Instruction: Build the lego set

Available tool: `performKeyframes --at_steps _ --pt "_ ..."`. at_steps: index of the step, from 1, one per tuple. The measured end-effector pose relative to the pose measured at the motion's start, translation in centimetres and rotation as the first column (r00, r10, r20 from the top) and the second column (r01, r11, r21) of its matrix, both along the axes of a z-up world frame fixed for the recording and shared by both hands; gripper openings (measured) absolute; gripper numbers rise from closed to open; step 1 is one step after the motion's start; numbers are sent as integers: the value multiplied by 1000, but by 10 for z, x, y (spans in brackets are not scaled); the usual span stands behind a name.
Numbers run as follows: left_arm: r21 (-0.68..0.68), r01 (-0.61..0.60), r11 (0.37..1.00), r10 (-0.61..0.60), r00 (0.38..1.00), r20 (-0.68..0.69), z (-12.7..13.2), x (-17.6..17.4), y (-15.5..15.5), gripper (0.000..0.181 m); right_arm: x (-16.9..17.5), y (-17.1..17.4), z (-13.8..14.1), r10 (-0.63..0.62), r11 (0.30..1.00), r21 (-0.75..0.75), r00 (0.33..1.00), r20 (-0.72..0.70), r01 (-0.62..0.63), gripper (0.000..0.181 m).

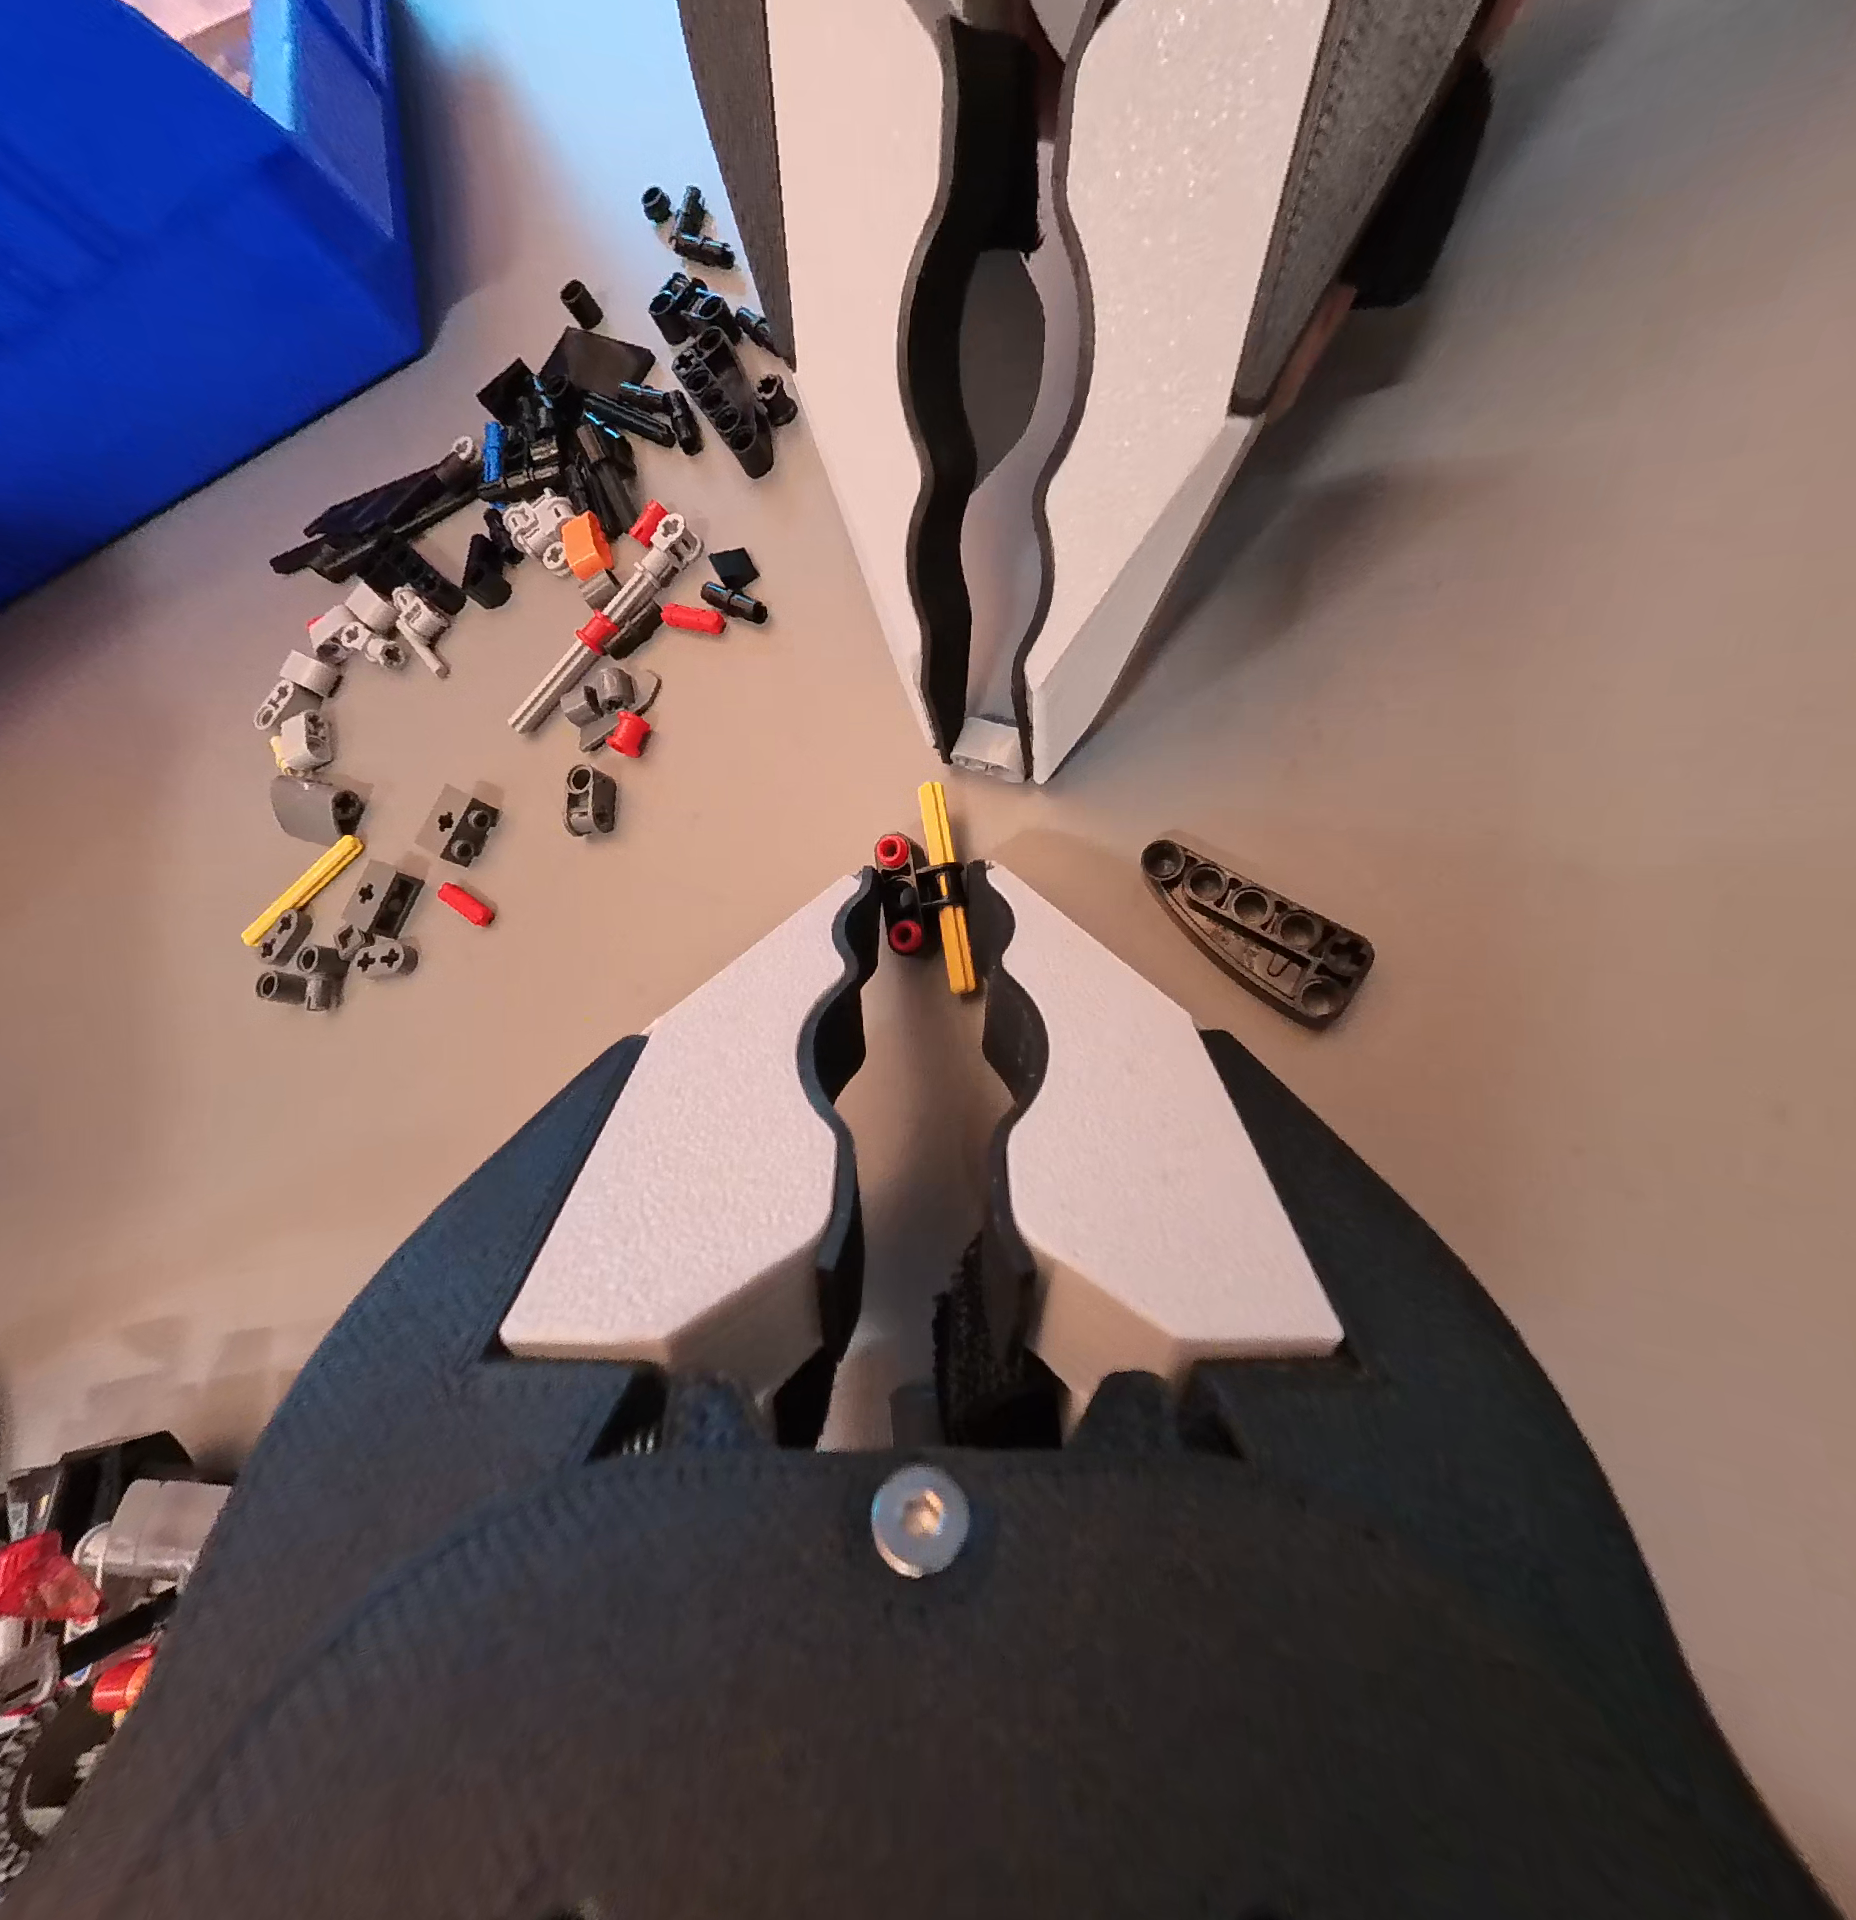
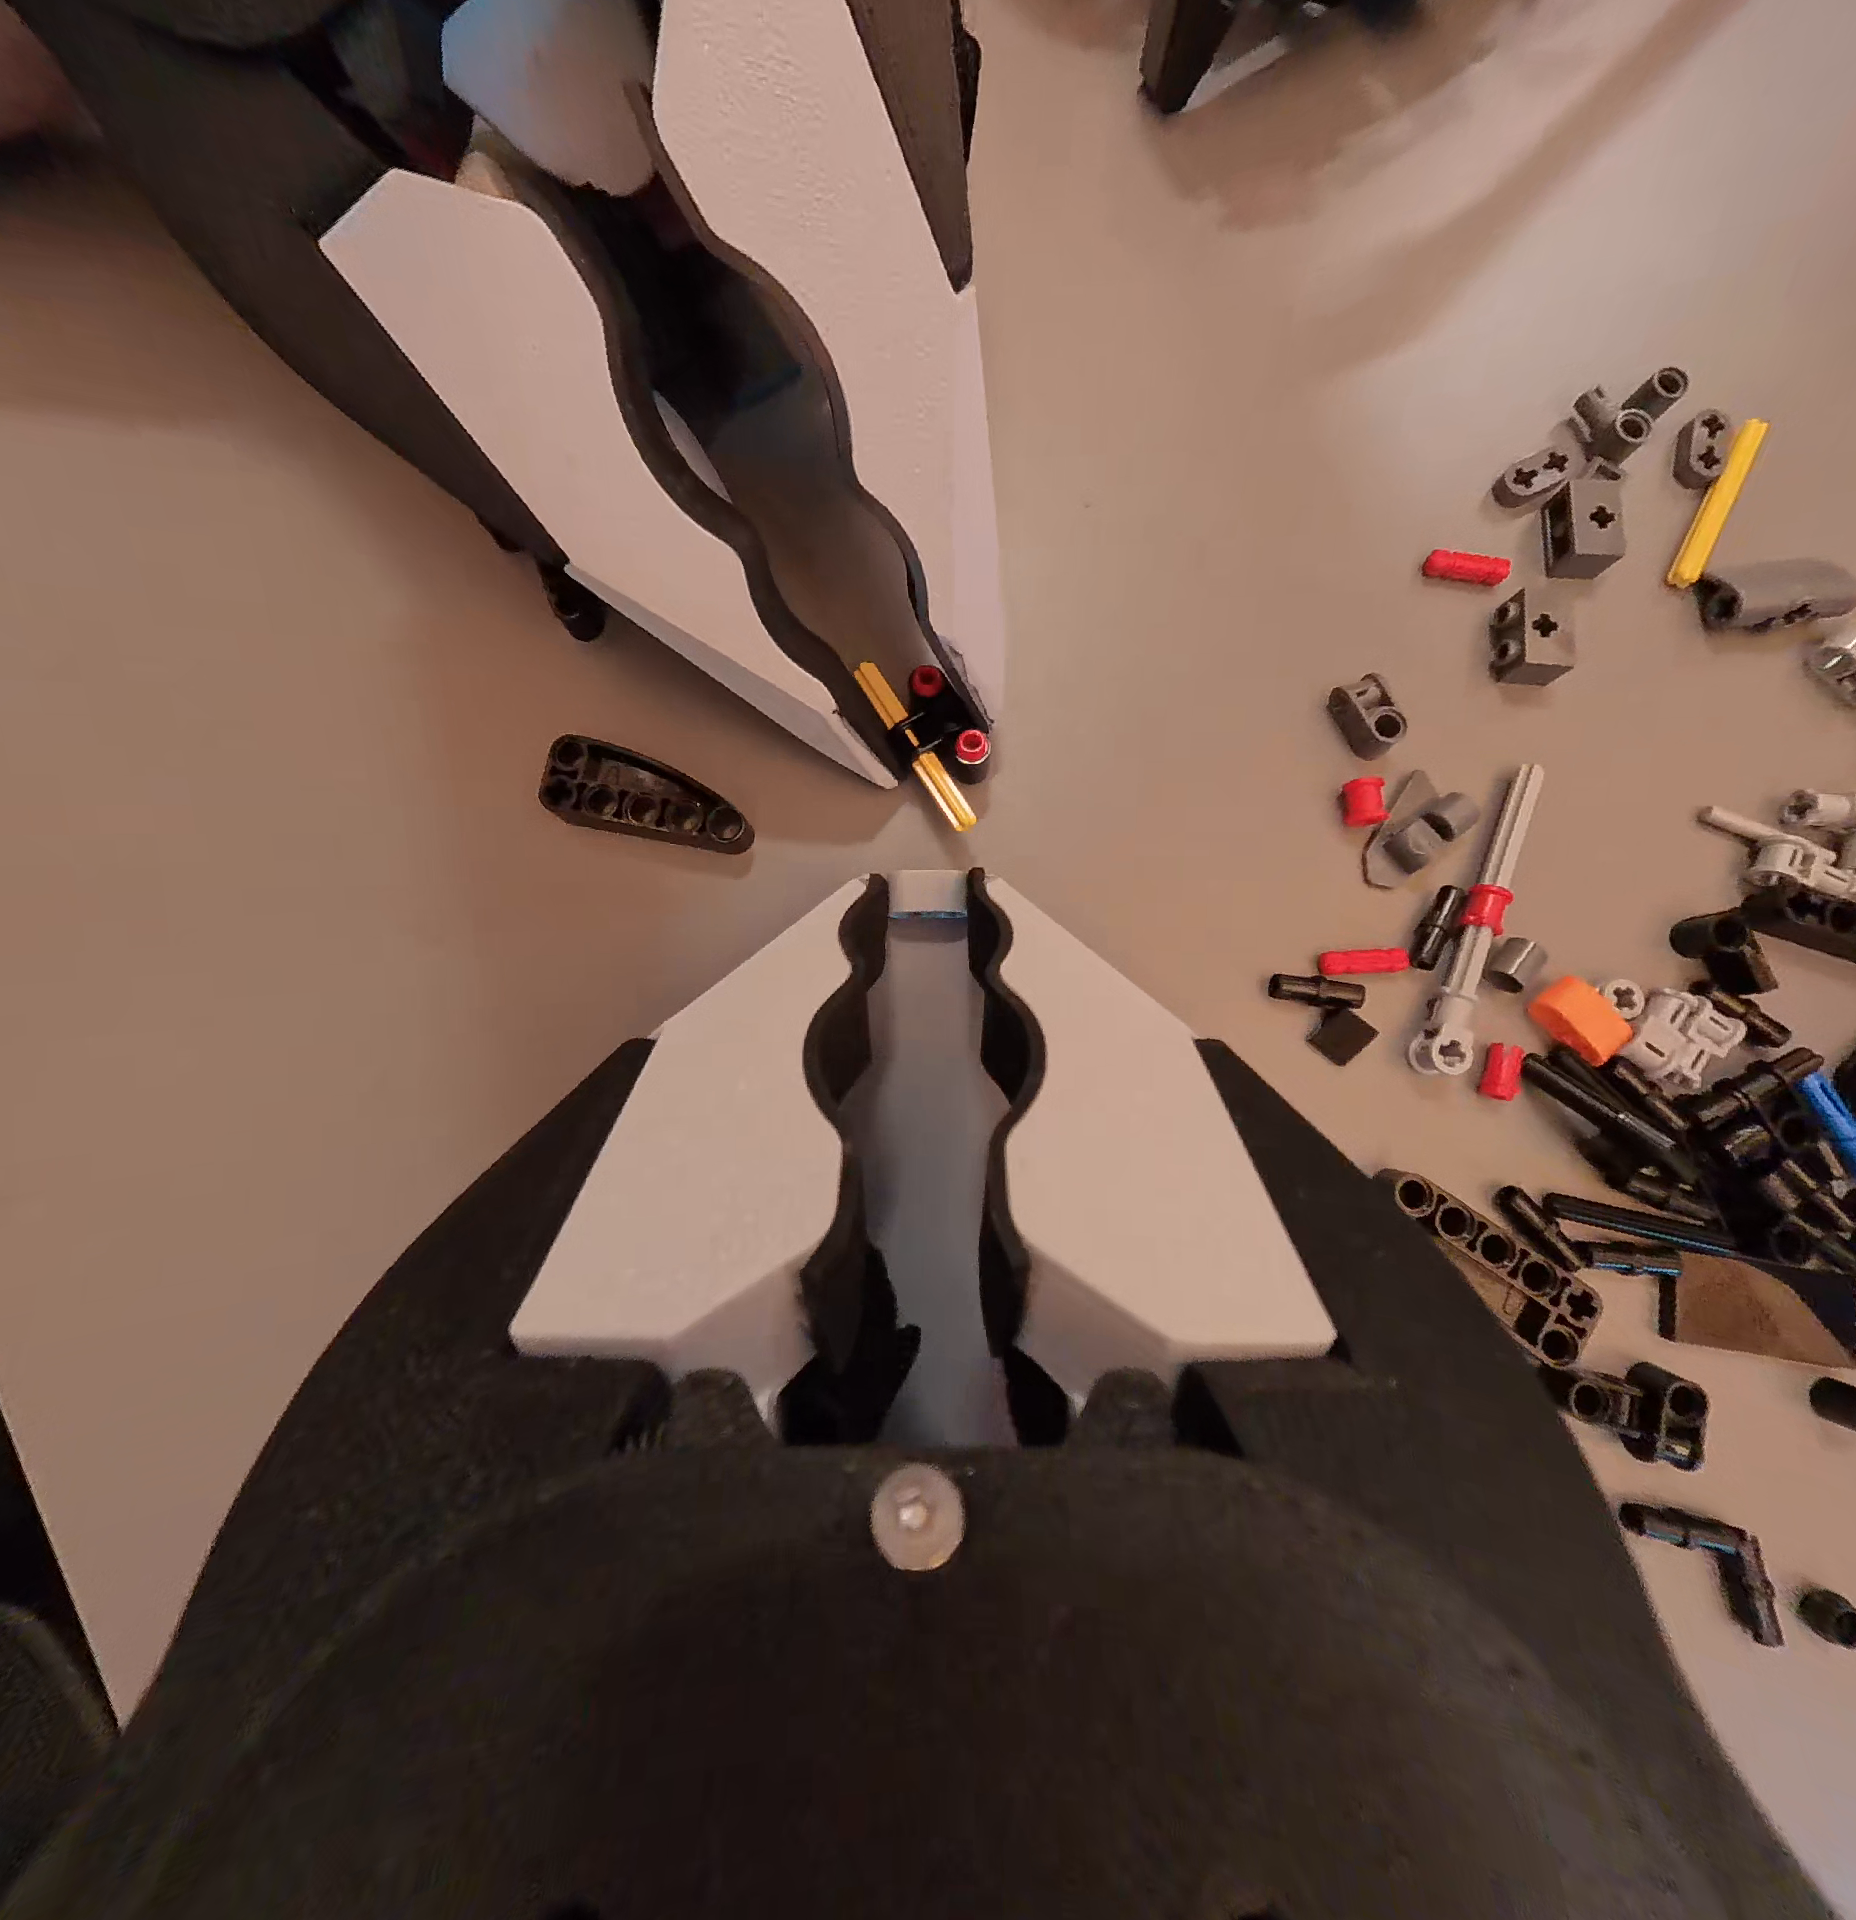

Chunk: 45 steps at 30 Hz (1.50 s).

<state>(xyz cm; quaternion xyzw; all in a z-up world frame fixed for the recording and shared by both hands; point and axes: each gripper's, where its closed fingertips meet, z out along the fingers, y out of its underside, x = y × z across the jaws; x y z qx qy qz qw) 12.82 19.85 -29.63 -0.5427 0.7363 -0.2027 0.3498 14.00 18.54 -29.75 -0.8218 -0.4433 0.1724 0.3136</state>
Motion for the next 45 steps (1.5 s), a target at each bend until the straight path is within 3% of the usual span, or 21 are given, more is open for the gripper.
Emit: performKeyframes --at_steps 14,26,45 --pt "-20 -9 1000 9 1000 0 1 -6 3 20 3 3 0 109 994 14 994 -12 -109 14" --pt "-28 -2 1000 1 1000 -15 0 -6 1 14 -2 3 1 229 973 43 973 -2 -228 14" --pt "-105 2 995 -2 1000 -1 -1 -6 0 14 -4 4 1 426 900 101 905 3 -424 13"
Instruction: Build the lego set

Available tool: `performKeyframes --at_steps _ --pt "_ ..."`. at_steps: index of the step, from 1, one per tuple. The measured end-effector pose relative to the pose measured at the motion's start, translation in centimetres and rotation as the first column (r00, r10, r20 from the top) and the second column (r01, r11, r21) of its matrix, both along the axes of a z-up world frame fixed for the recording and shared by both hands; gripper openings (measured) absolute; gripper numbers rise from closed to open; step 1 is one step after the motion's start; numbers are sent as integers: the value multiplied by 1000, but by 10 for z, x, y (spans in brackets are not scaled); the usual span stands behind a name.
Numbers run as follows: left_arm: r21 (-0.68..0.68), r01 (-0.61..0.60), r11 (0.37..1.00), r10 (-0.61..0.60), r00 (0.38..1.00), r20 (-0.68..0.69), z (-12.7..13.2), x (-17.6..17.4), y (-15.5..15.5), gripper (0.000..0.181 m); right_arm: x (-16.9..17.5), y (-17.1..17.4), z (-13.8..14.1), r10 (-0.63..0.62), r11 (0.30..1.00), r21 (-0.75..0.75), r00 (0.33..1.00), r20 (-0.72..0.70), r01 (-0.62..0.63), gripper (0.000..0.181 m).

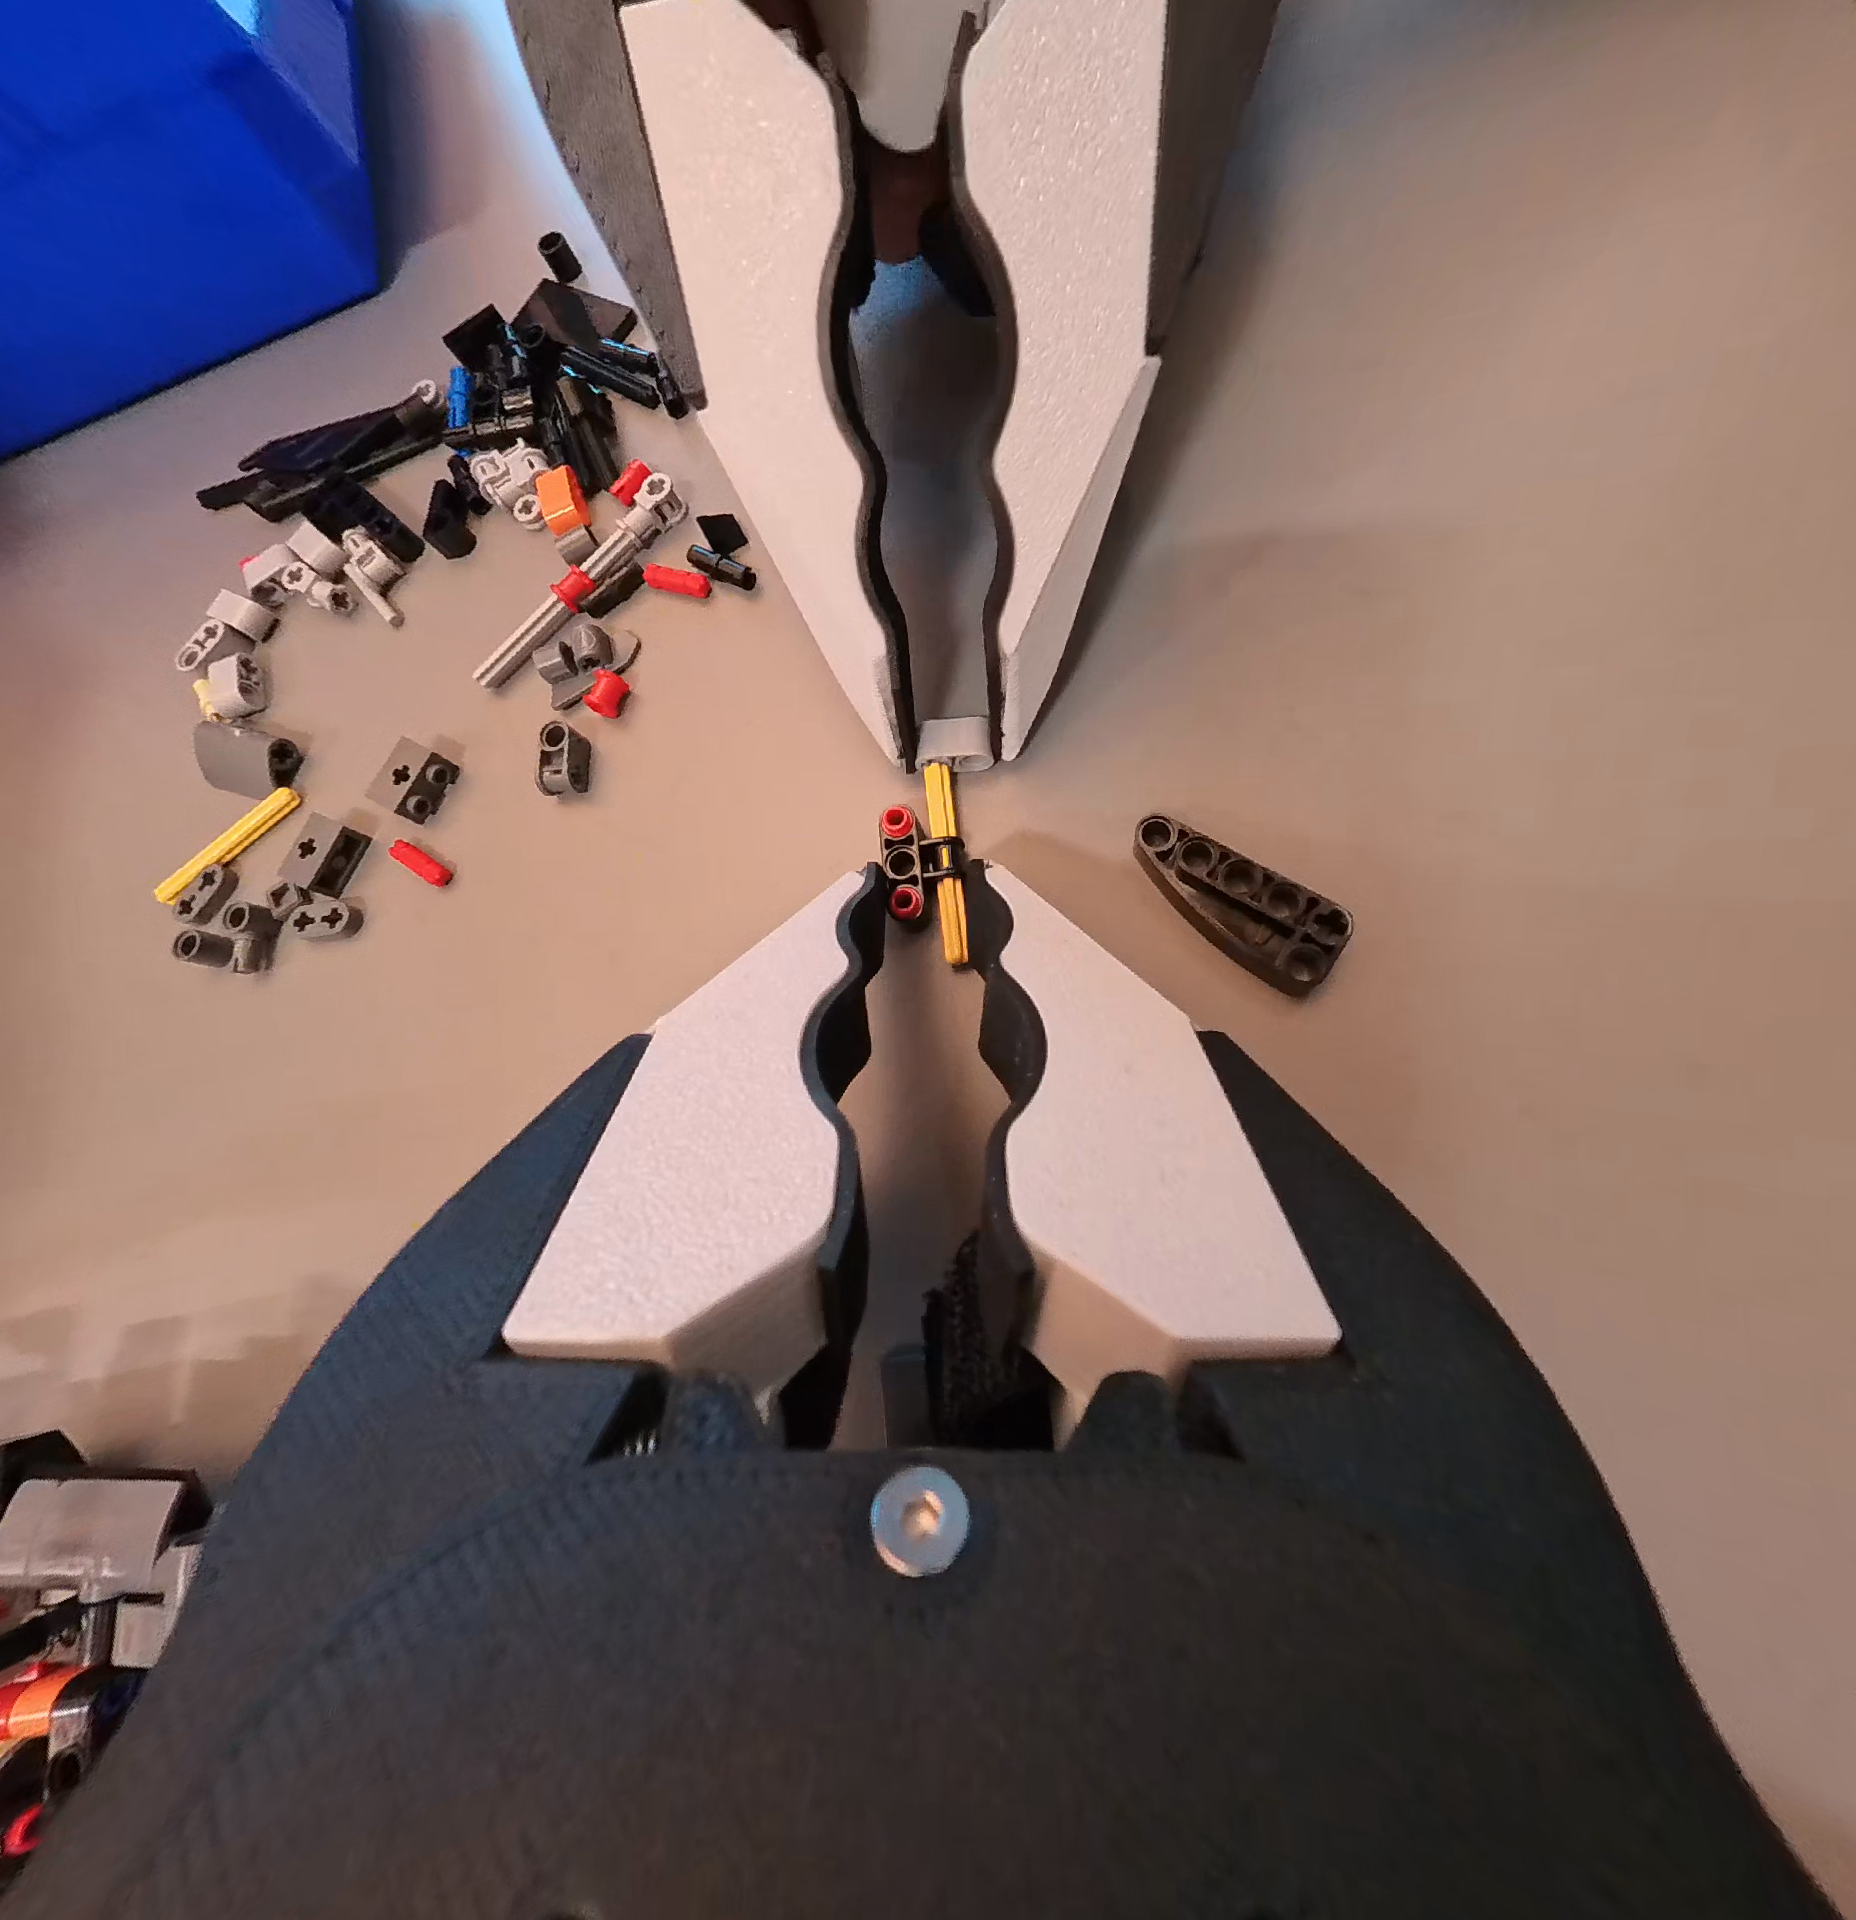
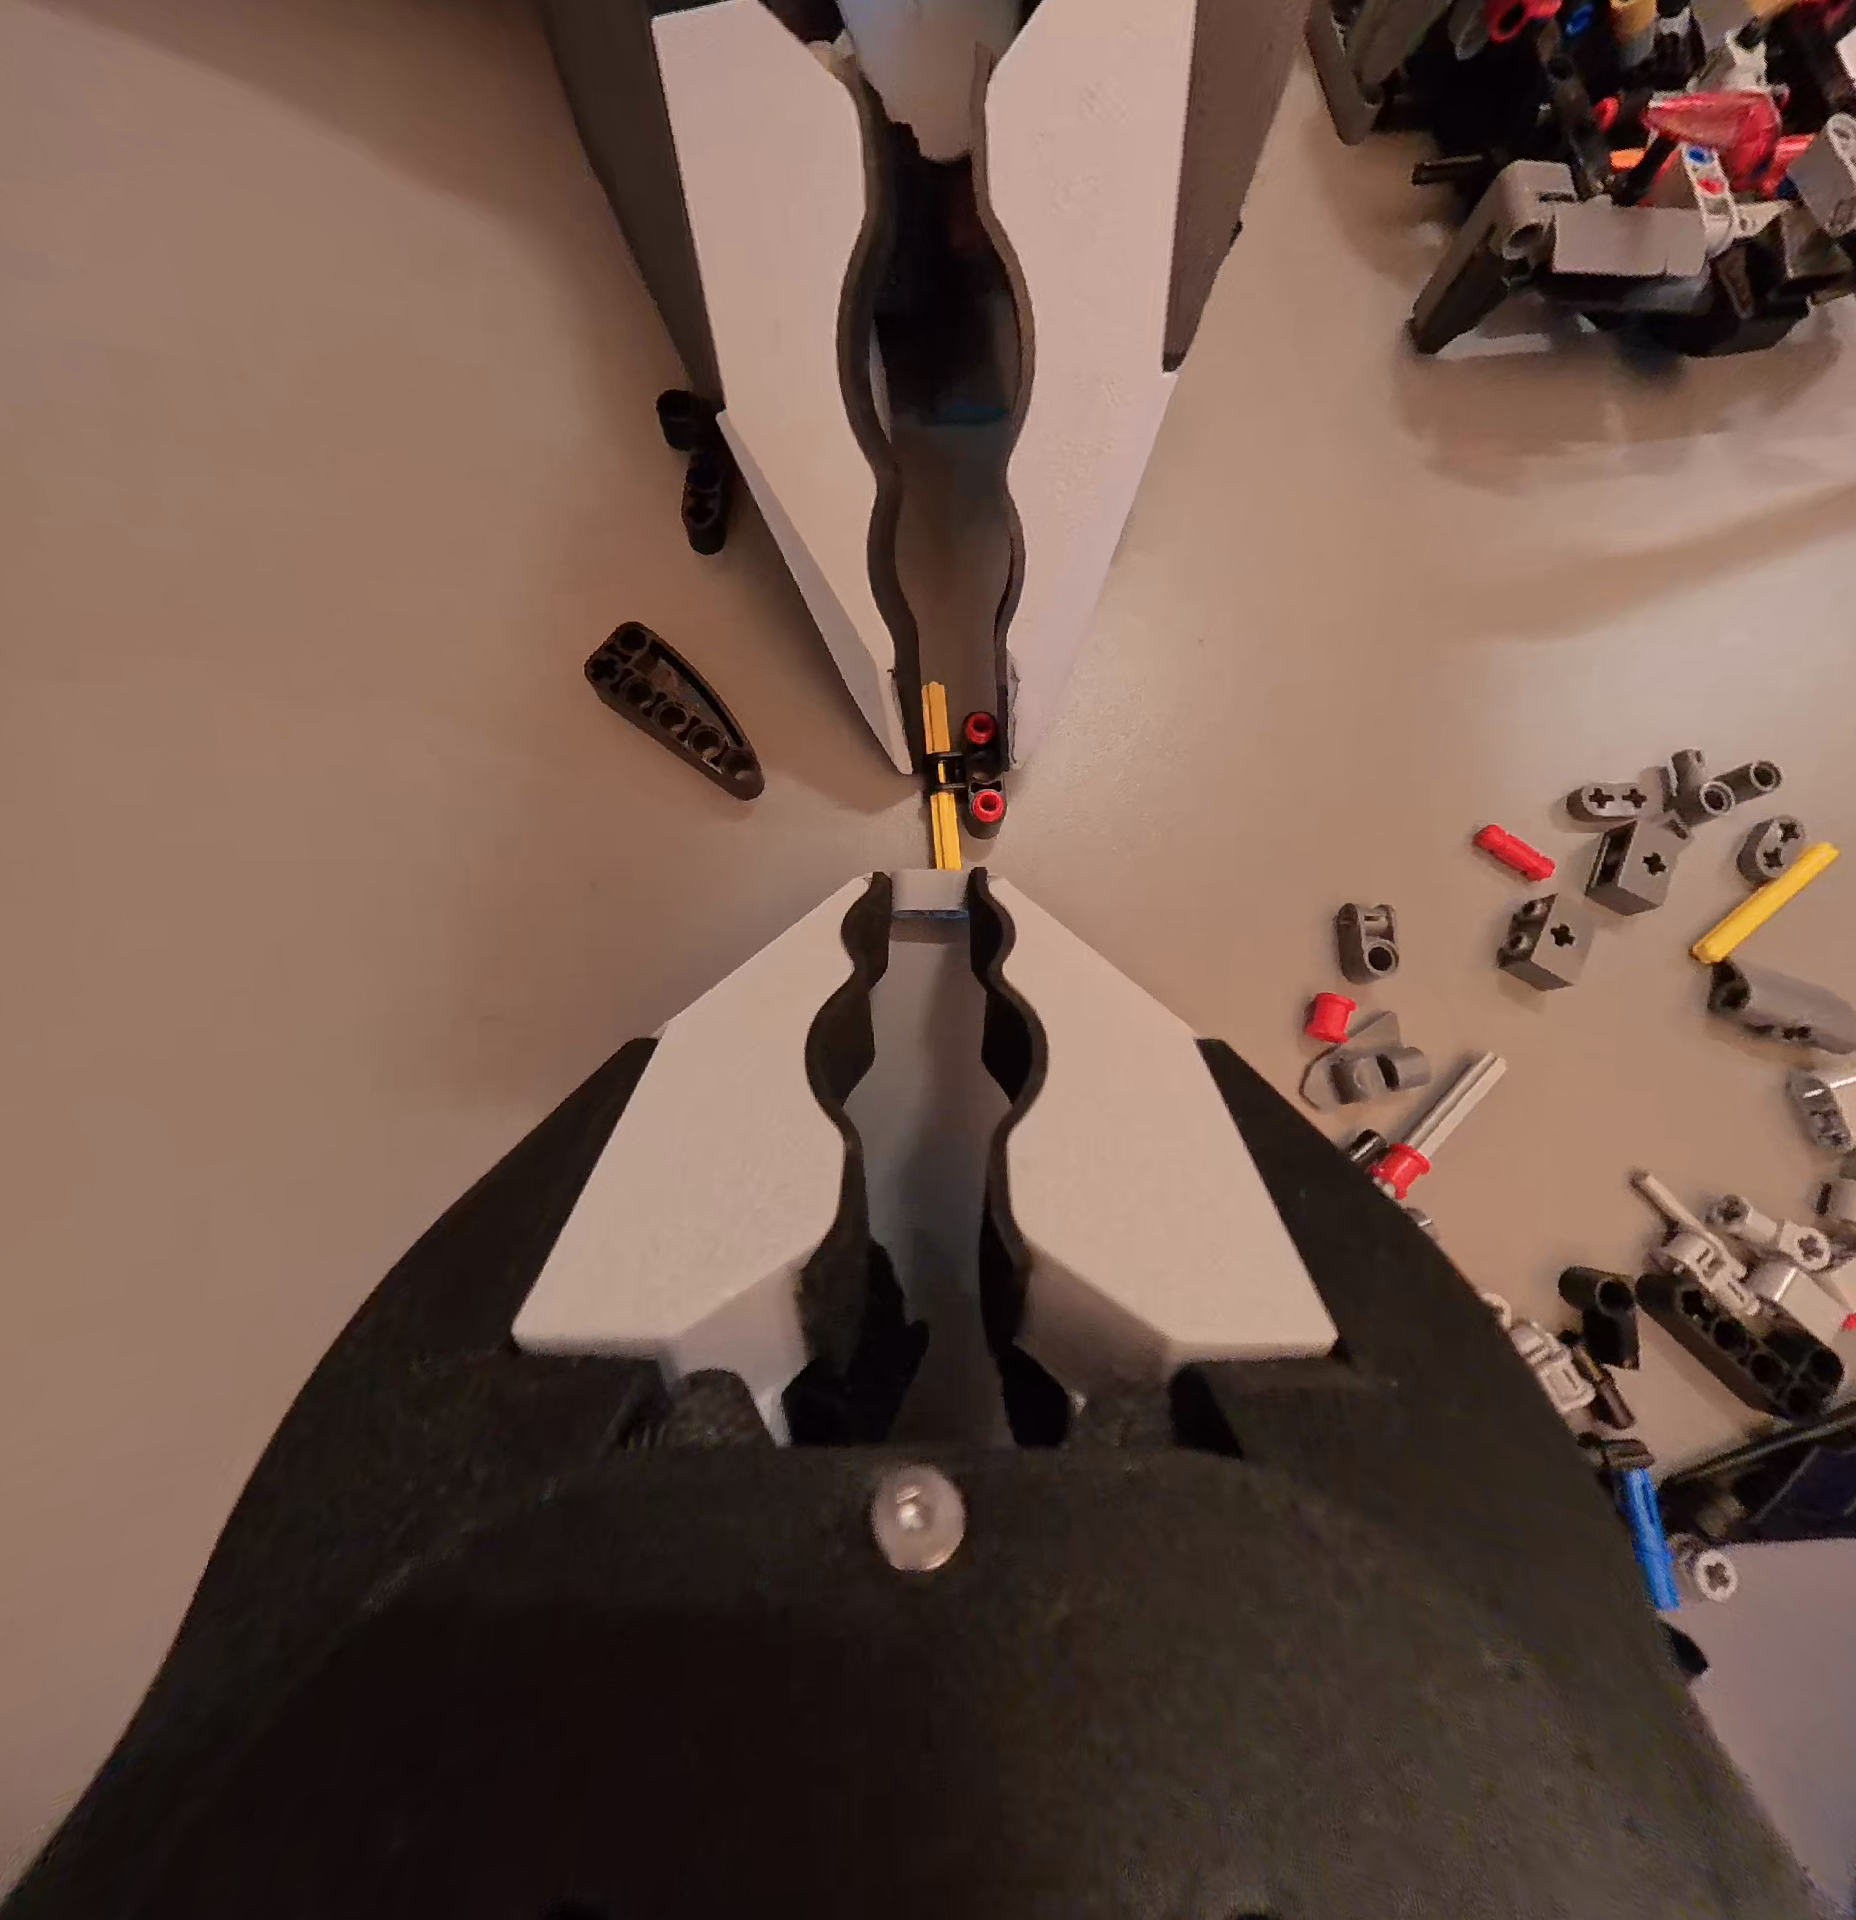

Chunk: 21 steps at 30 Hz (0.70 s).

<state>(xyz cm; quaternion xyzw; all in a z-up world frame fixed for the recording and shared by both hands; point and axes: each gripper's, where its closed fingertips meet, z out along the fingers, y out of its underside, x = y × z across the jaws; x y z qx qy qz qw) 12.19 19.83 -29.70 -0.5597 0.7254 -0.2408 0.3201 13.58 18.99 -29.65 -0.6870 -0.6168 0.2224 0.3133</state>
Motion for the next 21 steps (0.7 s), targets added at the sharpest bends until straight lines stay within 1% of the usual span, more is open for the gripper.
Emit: performKeyframes --at_steps 5,12,21 --pt "-19 1 1000 -1 1000 -2 0 0 0 14 -2 -2 0 56 998 11 998 -13 -55 13" --pt "-26 1 1000 -1 1000 -7 0 -1 0 14 -3 -2 0 66 997 -25 997 -49 -67 13" --pt "-27 1 1000 -1 1000 -10 -1 -2 -1 14 -4 -4 0 81 997 -3 995 -49 -82 13"
